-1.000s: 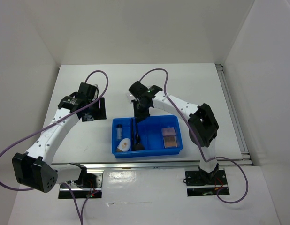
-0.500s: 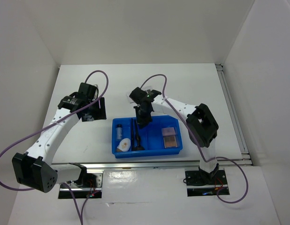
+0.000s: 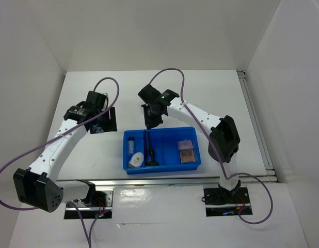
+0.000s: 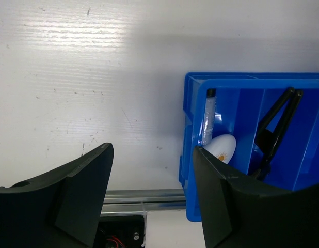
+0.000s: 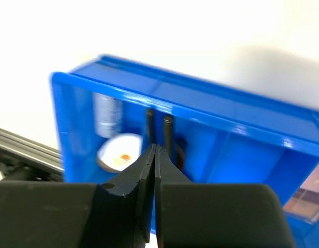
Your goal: Organize the makeup
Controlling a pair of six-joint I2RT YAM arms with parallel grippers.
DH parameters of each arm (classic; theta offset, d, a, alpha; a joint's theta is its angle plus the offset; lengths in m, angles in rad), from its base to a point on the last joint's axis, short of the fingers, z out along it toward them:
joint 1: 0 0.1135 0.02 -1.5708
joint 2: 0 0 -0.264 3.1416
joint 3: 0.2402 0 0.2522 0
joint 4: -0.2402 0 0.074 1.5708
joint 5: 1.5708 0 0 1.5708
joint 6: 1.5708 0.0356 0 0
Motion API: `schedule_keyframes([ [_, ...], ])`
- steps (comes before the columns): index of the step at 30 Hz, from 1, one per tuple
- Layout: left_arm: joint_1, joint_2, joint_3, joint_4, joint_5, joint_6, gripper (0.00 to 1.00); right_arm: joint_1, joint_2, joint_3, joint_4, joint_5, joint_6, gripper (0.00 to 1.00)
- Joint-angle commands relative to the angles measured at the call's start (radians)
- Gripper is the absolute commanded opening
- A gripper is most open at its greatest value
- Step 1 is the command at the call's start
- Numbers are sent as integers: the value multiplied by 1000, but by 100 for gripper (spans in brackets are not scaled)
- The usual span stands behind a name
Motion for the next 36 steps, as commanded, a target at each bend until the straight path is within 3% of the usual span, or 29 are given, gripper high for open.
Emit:
schedule_keyframes([
  [1, 6, -27, 8, 18, -5, 13, 76, 11, 9, 86, 7, 30, -21, 8],
  [9, 6, -27, 8, 9, -16, 13, 76, 1, 135, 180, 17, -16, -41, 9],
  [31, 6, -27, -1, 9, -16, 13, 76, 1, 86, 10, 37, -38, -51, 9],
  [36, 6, -27, -1, 9, -16, 13, 76, 1, 86, 143, -2, 39, -72, 9],
])
